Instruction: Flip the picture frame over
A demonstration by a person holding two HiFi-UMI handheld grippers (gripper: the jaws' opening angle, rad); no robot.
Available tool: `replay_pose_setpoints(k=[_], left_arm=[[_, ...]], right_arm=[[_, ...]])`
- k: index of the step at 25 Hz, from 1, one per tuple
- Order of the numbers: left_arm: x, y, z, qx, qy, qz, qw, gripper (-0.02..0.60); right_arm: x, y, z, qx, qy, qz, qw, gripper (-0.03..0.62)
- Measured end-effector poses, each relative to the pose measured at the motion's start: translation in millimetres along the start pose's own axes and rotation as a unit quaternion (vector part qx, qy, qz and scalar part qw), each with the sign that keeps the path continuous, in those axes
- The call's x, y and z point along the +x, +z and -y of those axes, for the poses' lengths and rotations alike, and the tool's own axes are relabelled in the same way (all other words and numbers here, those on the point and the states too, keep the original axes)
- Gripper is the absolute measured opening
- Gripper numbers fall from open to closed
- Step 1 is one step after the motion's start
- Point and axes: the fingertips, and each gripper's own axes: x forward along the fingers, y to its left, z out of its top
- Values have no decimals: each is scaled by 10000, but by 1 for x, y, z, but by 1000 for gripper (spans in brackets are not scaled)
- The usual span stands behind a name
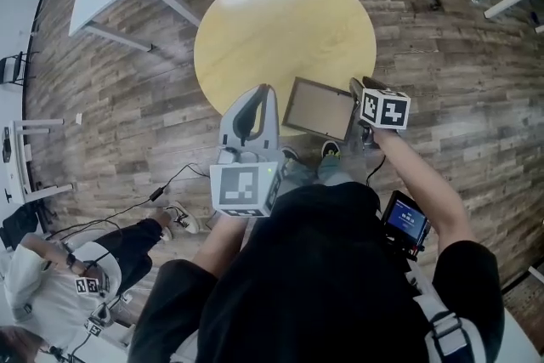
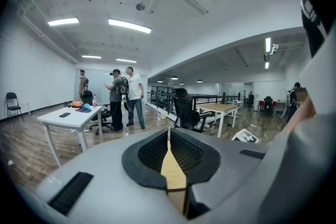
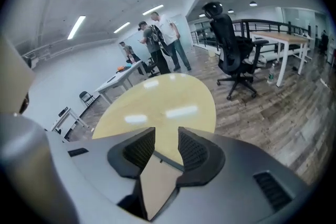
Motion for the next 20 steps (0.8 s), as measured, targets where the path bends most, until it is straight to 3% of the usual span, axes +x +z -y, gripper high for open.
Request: replay_pose_setpoints(k=[5, 10, 16, 20], left_arm=[[2, 14, 3, -22, -24, 185, 9998, 34], [-1, 33, 11, -32, -98, 412, 9991, 34], [-6, 51, 20, -77, -173, 588, 9981, 35], [-8, 61, 27, -68, -220, 674, 9975, 34]], right_arm=[[-52, 79, -52, -886, 453, 1080, 9892, 140], [-114, 137, -104, -1761, 828, 2163, 9567, 138], [-174, 164, -141, -2460, 1045, 2894, 9191, 70], [-199, 165, -158, -2566, 1382, 3013, 9079, 28]])
